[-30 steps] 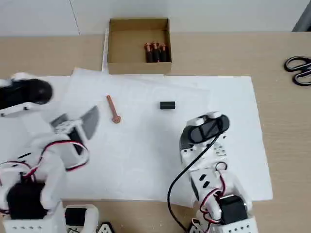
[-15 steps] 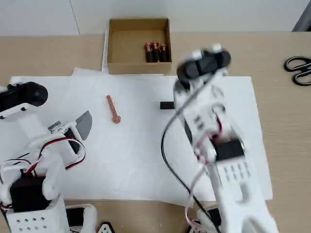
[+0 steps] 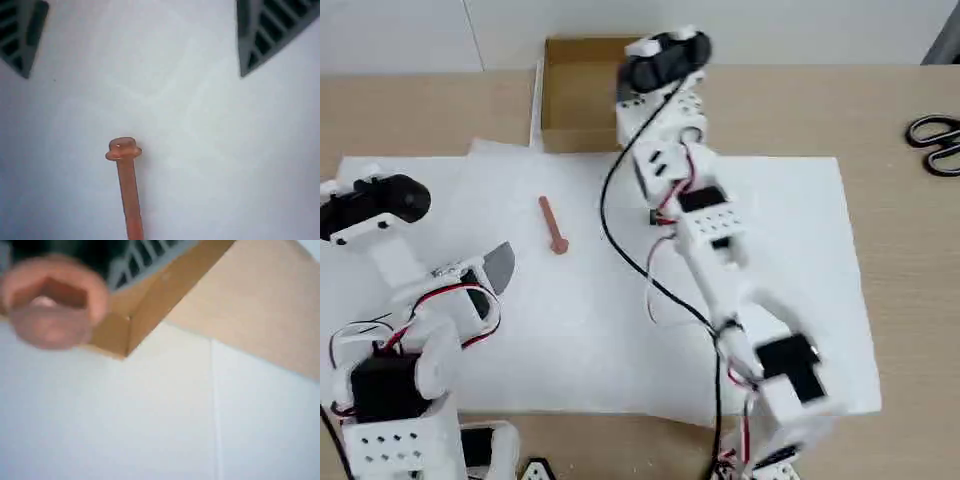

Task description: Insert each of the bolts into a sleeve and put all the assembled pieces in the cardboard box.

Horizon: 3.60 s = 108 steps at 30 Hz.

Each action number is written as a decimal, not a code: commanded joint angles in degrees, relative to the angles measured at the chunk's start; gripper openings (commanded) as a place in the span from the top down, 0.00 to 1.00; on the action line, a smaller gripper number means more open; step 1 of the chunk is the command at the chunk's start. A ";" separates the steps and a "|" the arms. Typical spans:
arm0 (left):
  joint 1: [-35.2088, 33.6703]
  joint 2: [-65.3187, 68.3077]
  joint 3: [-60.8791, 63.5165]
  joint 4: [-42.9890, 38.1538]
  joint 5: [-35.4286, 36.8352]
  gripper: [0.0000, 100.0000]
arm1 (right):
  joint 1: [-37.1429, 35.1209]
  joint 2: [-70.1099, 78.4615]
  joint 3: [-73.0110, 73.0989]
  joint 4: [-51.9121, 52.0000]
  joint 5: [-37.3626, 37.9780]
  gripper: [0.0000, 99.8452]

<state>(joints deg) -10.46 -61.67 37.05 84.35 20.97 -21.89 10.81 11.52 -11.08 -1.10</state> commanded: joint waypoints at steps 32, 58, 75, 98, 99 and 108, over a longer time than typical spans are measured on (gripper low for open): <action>-0.26 -0.35 0.04 0.09 -0.26 0.75 | -2.51 50.77 -49.49 -1.71 0.44 0.84; 0.00 -0.35 0.04 0.18 -0.26 0.75 | 3.56 16.75 -51.52 34.77 0.35 0.83; 0.09 -0.35 0.04 0.18 -0.26 0.75 | 3.56 -13.41 -51.43 104.04 0.26 0.83; -0.09 -0.35 0.04 0.18 -0.26 0.75 | 5.85 -58.77 1.41 101.41 0.70 0.83; -0.09 -0.35 0.04 0.18 -0.26 0.75 | 5.85 -59.91 4.31 99.38 0.70 0.83; 0.09 -0.35 3.47 -0.26 -0.26 0.75 | 10.68 -66.24 24.79 84.09 0.62 0.83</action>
<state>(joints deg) -10.46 -61.67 40.66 84.35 20.97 -13.71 -53.63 33.14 77.45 -1.10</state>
